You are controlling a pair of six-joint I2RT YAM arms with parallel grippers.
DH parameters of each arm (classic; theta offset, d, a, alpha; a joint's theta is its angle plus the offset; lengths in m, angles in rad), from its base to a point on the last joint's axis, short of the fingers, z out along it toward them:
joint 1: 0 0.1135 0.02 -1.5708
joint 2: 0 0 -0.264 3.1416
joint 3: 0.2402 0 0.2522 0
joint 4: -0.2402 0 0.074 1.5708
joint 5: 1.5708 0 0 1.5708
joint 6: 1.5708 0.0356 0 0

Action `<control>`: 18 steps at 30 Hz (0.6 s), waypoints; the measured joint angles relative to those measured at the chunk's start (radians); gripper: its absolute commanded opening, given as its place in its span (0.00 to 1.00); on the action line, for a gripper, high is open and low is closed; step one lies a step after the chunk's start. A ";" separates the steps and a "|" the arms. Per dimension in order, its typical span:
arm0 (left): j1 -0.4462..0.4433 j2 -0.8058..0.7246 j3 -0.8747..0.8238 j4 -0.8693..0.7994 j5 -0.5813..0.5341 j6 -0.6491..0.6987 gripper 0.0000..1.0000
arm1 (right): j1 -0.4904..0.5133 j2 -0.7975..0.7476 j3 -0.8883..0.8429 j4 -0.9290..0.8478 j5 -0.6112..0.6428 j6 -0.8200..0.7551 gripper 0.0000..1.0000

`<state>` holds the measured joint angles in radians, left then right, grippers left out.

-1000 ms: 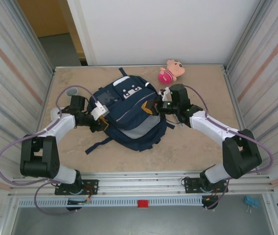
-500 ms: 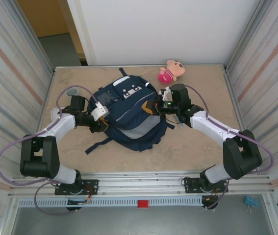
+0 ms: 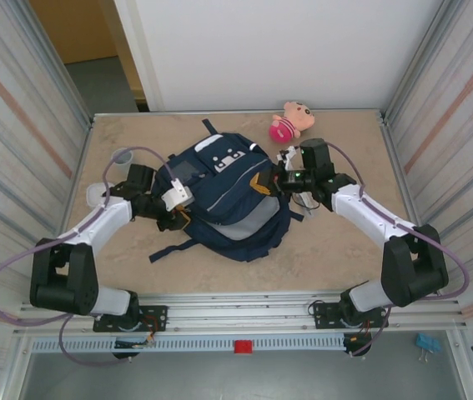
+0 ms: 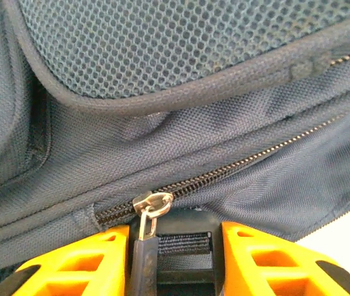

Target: Pack books, pencil case, and school supplies into a backpack

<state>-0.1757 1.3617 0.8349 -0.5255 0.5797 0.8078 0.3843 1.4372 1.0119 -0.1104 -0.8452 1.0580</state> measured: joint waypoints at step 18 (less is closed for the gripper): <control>-0.014 -0.007 -0.024 0.060 -0.055 -0.019 0.61 | -0.007 0.000 0.024 -0.094 -0.047 -0.101 0.00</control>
<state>-0.1898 1.3548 0.8112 -0.4660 0.5251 0.7883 0.3775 1.4372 1.0363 -0.2043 -0.8921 0.9565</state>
